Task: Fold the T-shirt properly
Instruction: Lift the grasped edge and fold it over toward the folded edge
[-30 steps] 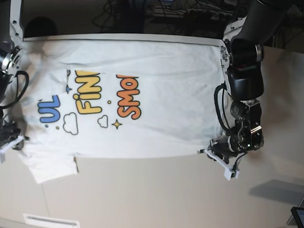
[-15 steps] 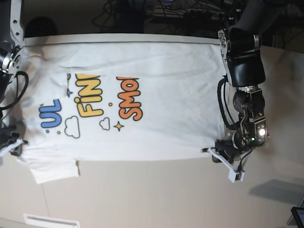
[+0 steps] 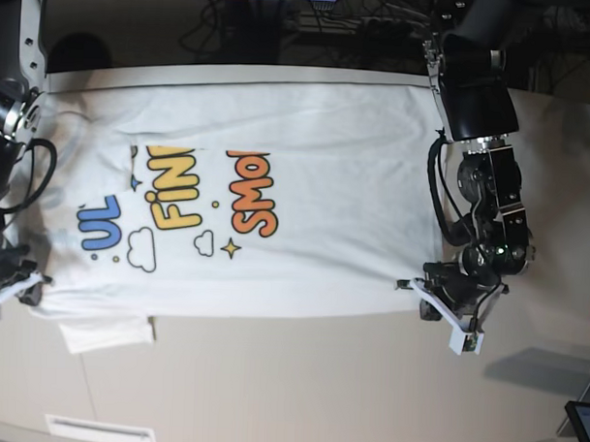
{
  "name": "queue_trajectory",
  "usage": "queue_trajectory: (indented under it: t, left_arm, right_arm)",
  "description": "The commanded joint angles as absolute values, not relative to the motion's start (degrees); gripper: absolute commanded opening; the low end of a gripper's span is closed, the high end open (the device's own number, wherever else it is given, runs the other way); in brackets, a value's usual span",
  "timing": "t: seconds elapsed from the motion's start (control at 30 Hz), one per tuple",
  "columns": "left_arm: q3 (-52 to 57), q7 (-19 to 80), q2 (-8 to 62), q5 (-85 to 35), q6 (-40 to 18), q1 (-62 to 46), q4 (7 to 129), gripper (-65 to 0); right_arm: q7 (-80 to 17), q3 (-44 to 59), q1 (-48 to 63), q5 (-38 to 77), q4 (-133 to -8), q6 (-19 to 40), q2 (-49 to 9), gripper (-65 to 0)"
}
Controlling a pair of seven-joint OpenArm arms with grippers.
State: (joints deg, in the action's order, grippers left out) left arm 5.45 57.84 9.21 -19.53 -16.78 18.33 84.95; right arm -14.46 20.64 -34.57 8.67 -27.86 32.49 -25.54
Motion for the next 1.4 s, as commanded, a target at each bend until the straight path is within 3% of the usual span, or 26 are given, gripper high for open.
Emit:
queue_trajectory:
  t: [0.0,0.3,0.7,0.97,1.37]
  left_arm:
    - [5.6,57.0,10.0,-19.8,-16.8,19.2,86.7,-65.0]
    - [5.5,57.0,10.2,-19.8,-16.9,16.0,90.2,-65.0]
    - [5.5,60.2,10.1,-19.8,-16.9,12.7,96.6,-65.0]
    - [5.5,60.2,10.2,-19.8,-17.0,9.4,97.7,-65.0]
    - [5.5,60.2,10.2,-19.6,-20.1,5.8,101.6,-65.0]
  right_arm:
    - [-12.8,21.0,-36.4,9.6,-29.0,32.6,-26.9,-63.5]
    - [-12.6,27.9,-35.2,9.6,-29.1,32.8,-26.8,-65.0]
    - [-12.8,28.1,-32.3,9.6,-29.1,32.9,-26.9,-65.0]
    - [-13.3,28.2,-28.3,9.6,-37.8,32.9,-26.6,-65.0]
    - [-14.5,28.3,-28.0,9.6,-38.4,33.0,-26.6,-65.0]
